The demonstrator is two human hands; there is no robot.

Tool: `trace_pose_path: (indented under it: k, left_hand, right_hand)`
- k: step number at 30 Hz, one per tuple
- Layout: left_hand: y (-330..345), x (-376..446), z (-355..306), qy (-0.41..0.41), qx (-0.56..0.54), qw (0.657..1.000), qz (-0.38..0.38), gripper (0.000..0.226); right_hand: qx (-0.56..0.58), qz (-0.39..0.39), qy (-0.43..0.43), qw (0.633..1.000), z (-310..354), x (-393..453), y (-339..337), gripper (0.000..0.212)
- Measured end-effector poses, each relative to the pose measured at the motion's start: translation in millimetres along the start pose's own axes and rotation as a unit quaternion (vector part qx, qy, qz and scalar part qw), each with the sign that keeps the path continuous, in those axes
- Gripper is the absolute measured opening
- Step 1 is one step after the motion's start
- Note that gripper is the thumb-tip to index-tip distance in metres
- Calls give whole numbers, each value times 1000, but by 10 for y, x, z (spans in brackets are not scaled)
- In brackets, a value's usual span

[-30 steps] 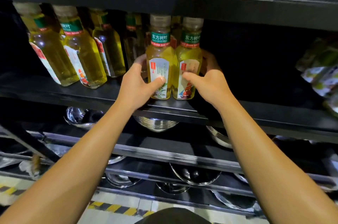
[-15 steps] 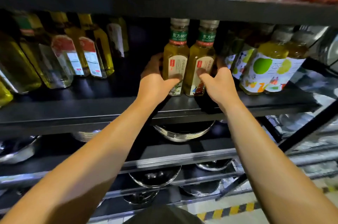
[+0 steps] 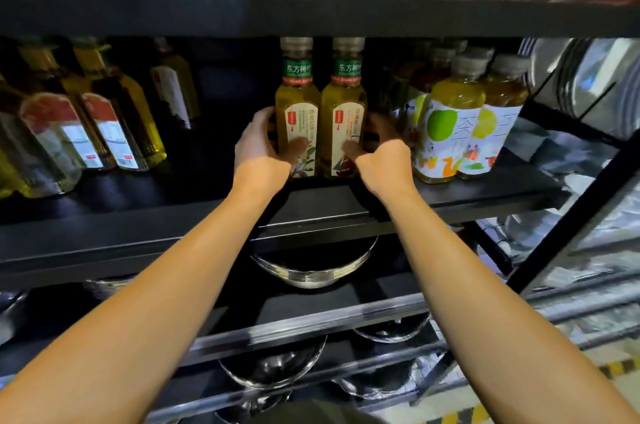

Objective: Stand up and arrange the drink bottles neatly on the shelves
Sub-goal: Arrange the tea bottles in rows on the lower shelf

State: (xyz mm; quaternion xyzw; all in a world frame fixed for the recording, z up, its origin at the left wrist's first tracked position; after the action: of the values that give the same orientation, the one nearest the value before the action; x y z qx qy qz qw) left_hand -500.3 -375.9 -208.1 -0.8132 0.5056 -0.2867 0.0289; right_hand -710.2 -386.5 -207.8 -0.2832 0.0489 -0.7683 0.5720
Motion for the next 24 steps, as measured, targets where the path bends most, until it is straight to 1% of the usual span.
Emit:
trace_pose_path:
  k: [3,6,8,10,14,17,21,24]
  left_hand:
    - [114,86,-46,9,14,1000,0,55]
    - [234,192,-22,11,13,1000,-7,51]
    - [312,270,-18,16,15,1000,-9,50]
    - [385,345,-11,20,26,999,4,46]
    - [512,436,-30,16,-9,1000,19,35]
    - [570,482,-36,22,-30,999,17,40]
    - [611,521,-3,12,-15,1000,10,37]
    - [615,515,-24,11,-15,1000,11,41]
  right_hand:
    - [-19,5,-14,1000,-40,214,88,59]
    - [-63,8,-15,998,-63,418,132,59]
    - [-53,2,-20,998,-81,519,138,59]
    - [-49,-6,-23,999,-104,571,154,58]
    - [-54,-18,-25,998,-181,684,141,56]
    - [-59,-23,-25,998,-224,777,143,55]
    - [-44,-29,-21,998,-244,829,169,52]
    - [-40,-24,-11,999,-220,828,181,53]
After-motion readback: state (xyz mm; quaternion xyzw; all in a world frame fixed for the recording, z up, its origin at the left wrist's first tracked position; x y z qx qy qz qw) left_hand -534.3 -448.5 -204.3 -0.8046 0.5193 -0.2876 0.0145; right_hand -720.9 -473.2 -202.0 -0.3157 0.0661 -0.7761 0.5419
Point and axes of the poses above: each hand's wrist, its own x-axis towards the middle knuckle, its own y-axis out of the palm, z = x × y, the point moved 7 cm from there along x, towards the middle knuckle, and after that the axes turned 4 degrees about -z, right-handed, at the moved point
